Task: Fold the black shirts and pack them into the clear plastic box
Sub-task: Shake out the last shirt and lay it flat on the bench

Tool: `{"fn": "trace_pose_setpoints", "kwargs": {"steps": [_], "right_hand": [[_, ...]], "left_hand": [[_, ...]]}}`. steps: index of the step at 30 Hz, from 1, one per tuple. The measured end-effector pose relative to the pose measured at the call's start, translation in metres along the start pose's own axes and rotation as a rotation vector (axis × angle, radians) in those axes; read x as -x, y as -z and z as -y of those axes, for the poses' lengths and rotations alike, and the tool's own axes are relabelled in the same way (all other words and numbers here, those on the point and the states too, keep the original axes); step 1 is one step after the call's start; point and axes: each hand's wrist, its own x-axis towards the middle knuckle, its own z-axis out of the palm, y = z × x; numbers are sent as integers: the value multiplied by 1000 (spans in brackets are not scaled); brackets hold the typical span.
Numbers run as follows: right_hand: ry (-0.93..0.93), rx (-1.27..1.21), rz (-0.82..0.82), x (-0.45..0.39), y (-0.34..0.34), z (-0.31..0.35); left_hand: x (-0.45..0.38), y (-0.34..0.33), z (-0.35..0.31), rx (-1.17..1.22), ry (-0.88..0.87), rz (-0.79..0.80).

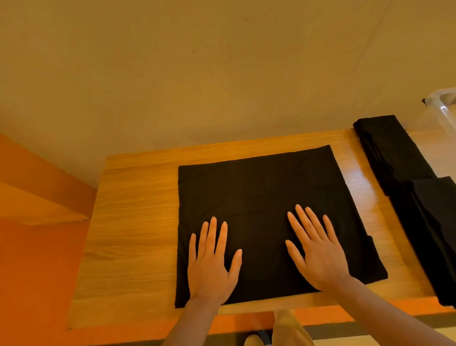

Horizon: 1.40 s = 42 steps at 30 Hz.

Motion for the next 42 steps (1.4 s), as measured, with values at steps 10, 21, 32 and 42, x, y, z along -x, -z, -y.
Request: {"fn": "trace_pose_setpoints", "kwargs": {"steps": [10, 21, 32, 42], "right_hand": [[11, -14, -48, -18, 6, -5], [-124, -17, -27, 99, -2, -56], [-182, 26, -72, 116, 6, -69], [-65, 153, -83, 136, 3, -87]], "left_hand": [[-11, 9, 10, -8, -24, -80], [81, -13, 48, -7, -5, -46], [94, -8, 57, -35, 9, -43], [125, -6, 82, -130, -132, -61]]}}
